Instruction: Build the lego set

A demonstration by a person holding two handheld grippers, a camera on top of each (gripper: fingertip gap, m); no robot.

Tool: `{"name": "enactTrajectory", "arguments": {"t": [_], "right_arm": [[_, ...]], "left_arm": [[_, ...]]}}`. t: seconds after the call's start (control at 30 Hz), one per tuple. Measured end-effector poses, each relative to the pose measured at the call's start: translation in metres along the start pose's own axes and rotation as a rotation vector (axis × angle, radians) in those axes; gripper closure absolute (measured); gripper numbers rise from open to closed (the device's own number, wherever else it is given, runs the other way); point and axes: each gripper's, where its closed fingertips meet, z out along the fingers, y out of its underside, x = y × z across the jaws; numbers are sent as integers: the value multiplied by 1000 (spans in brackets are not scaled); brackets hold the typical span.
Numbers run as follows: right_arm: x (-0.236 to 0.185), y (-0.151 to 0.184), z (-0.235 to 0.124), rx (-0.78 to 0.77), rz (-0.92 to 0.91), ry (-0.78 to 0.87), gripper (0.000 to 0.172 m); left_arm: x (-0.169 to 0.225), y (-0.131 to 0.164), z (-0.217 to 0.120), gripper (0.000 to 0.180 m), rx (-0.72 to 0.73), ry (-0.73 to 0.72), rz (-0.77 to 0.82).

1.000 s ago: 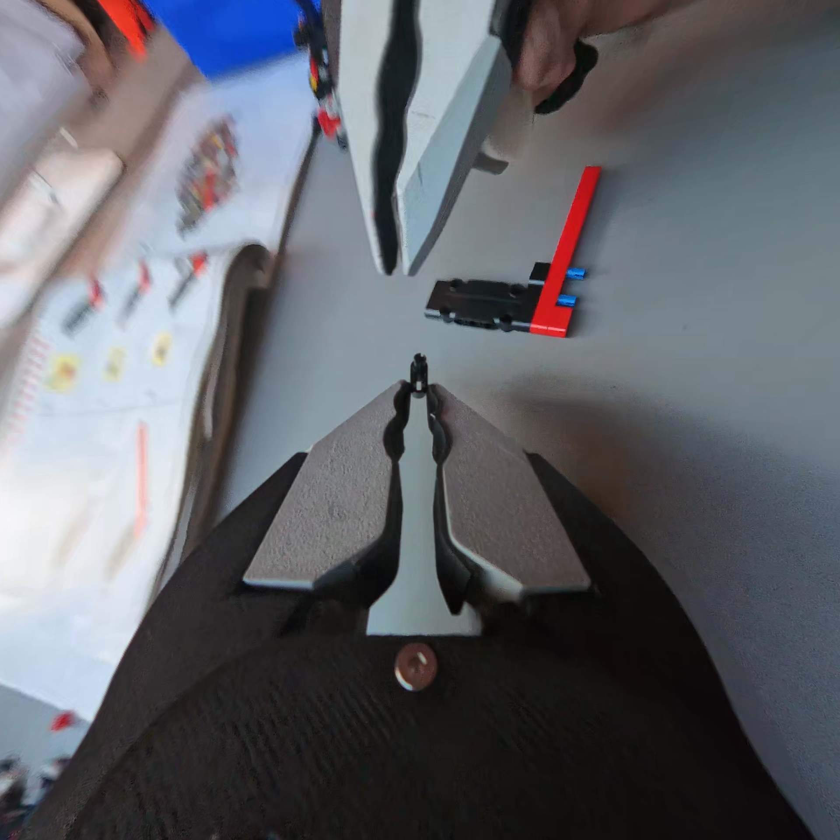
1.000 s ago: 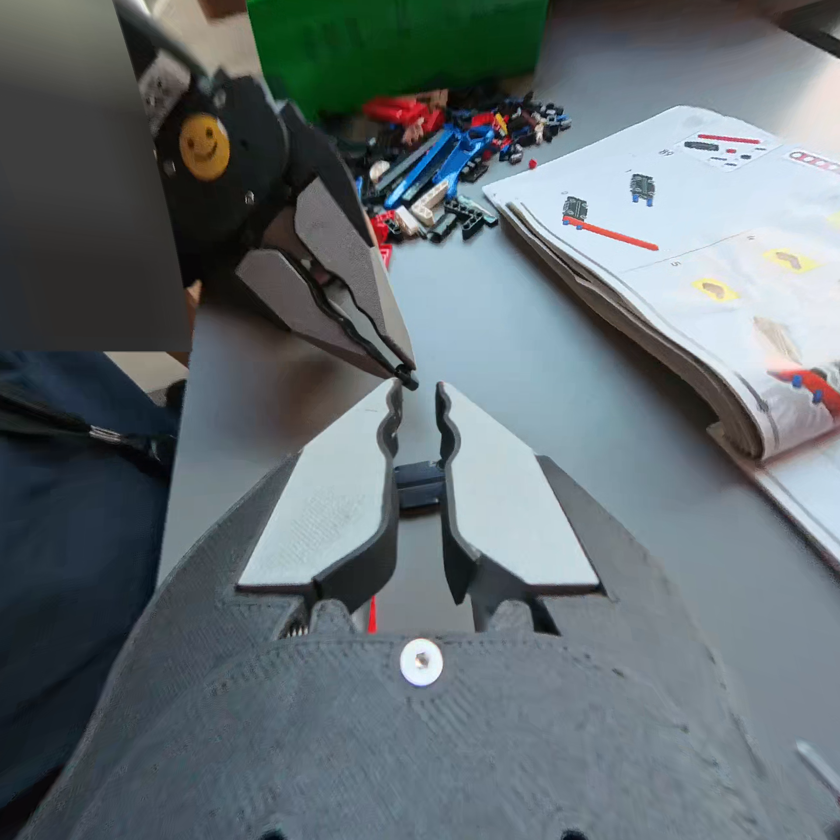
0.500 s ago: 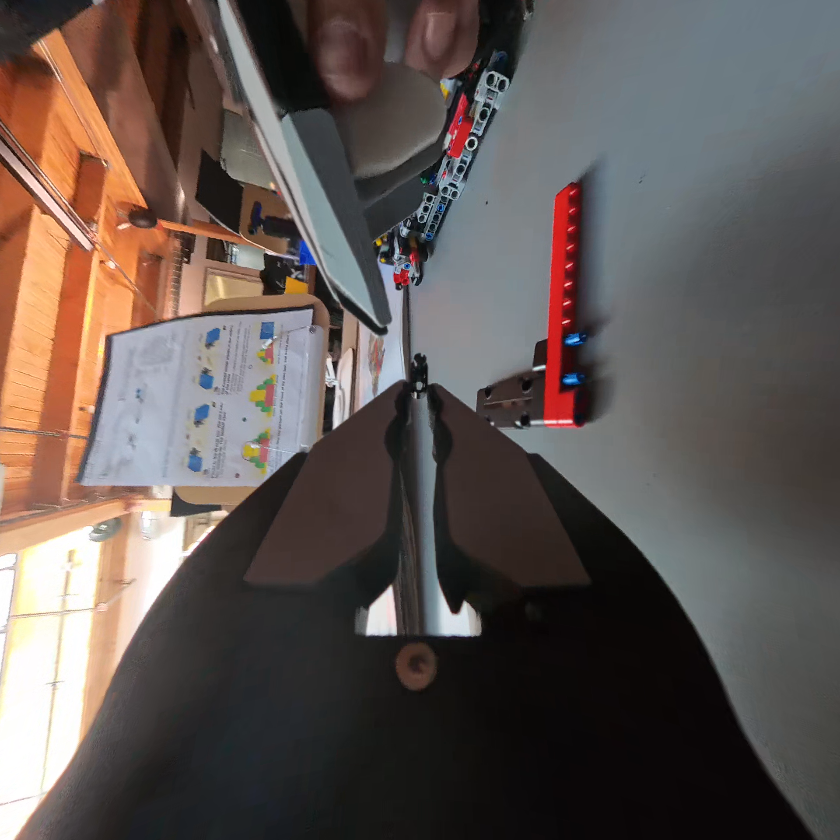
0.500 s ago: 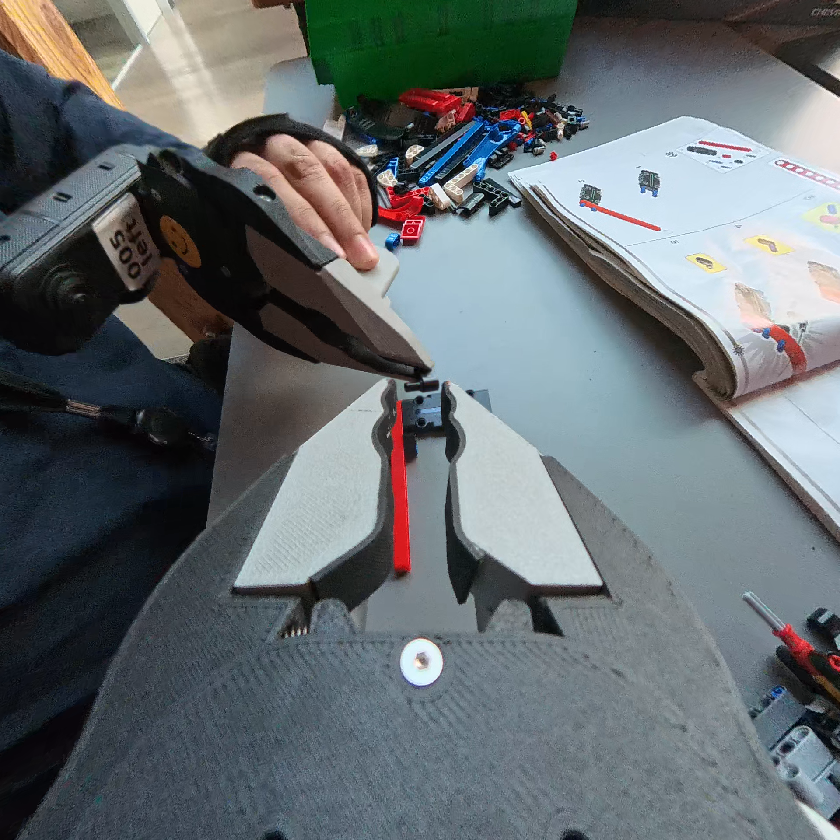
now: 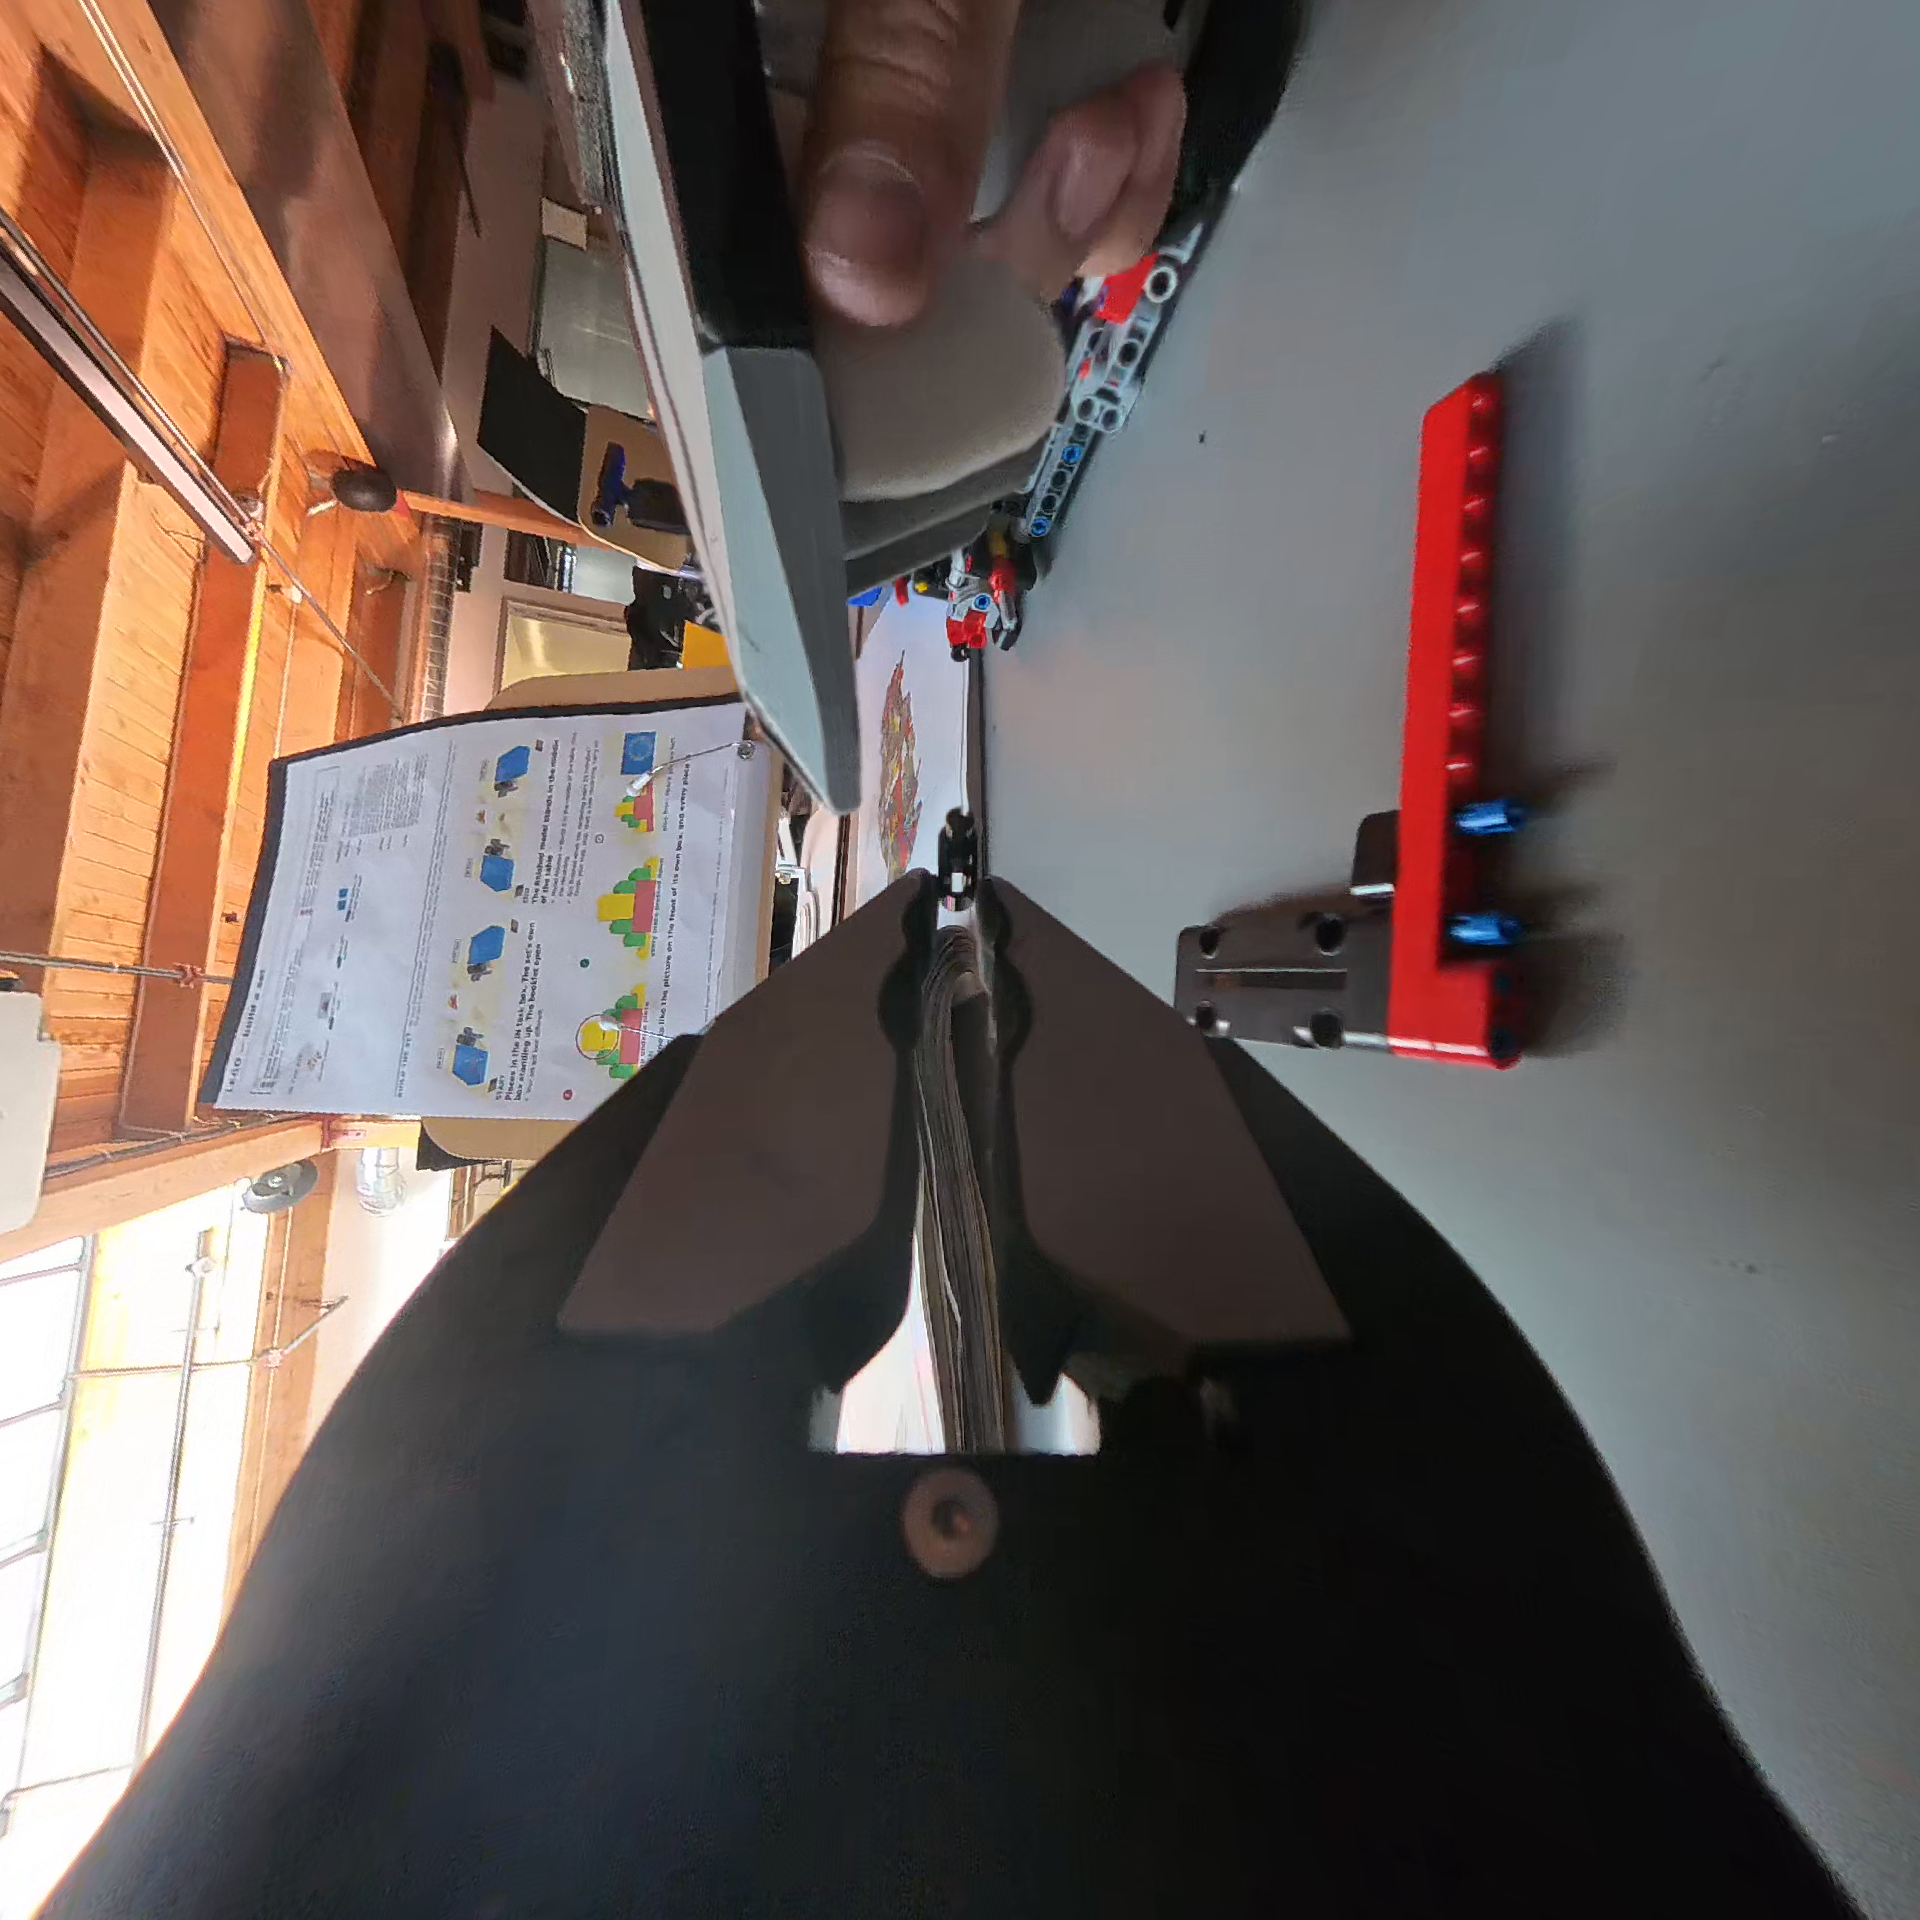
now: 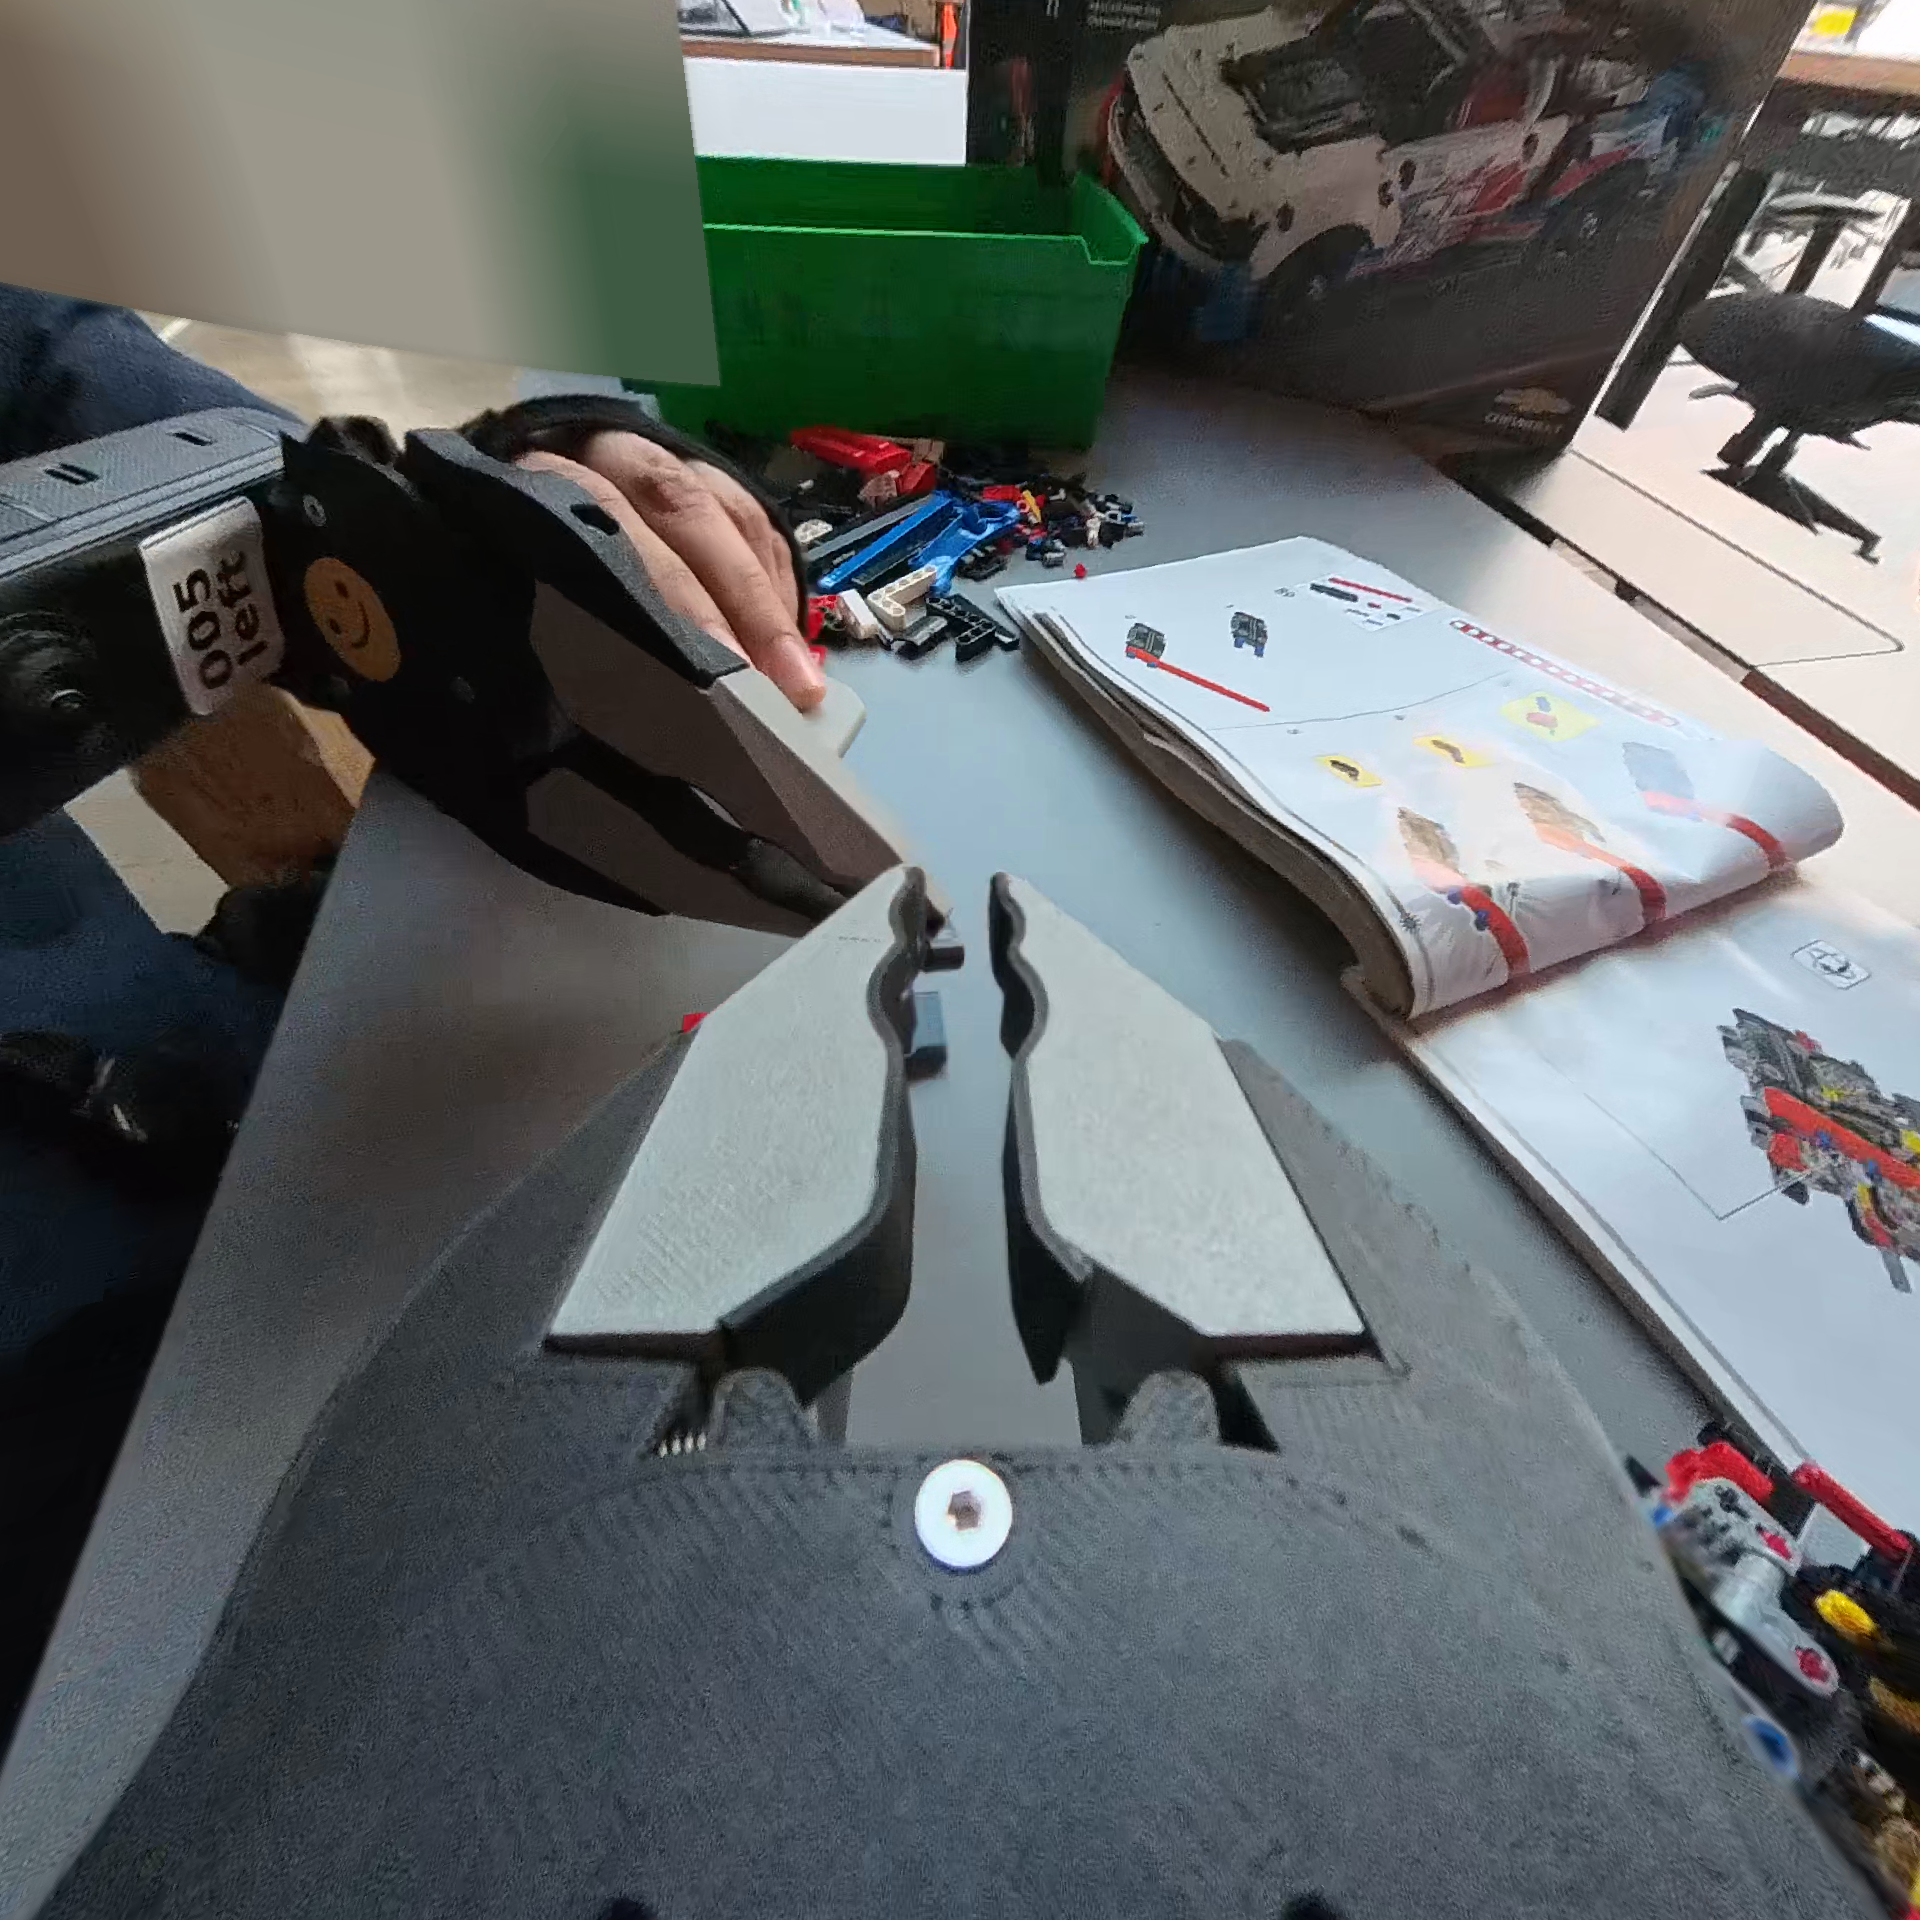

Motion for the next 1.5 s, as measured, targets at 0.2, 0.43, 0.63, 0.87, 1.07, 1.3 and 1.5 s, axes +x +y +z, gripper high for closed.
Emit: {"name": "enactTrajectory", "arguments": {"t": [0.2,0.43,0.63,0.87,1.07,1.3,1.5], "right_arm": [[18,-9,6,86,-45,37,163],[31,-43,3,190,-79,216,166],[21,-24,11,151,16,123,160],[21,-1,22,39,72,102,146],[18,10,21,-1,150,66,143],[17,5,16,-7,105,76,153],[19,14,17,-47,116,82,154]], "left_arm": [[-4,8,8,176,38,14,-57],[0,20,10,177,57,95,-174],[-6,26,10,176,63,91,-249],[-8,26,10,176,72,82,-268],[-10,31,13,177,65,81,-319],[-11,23,11,176,72,39,-238],[-10,24,12,176,76,54,-264]]}}
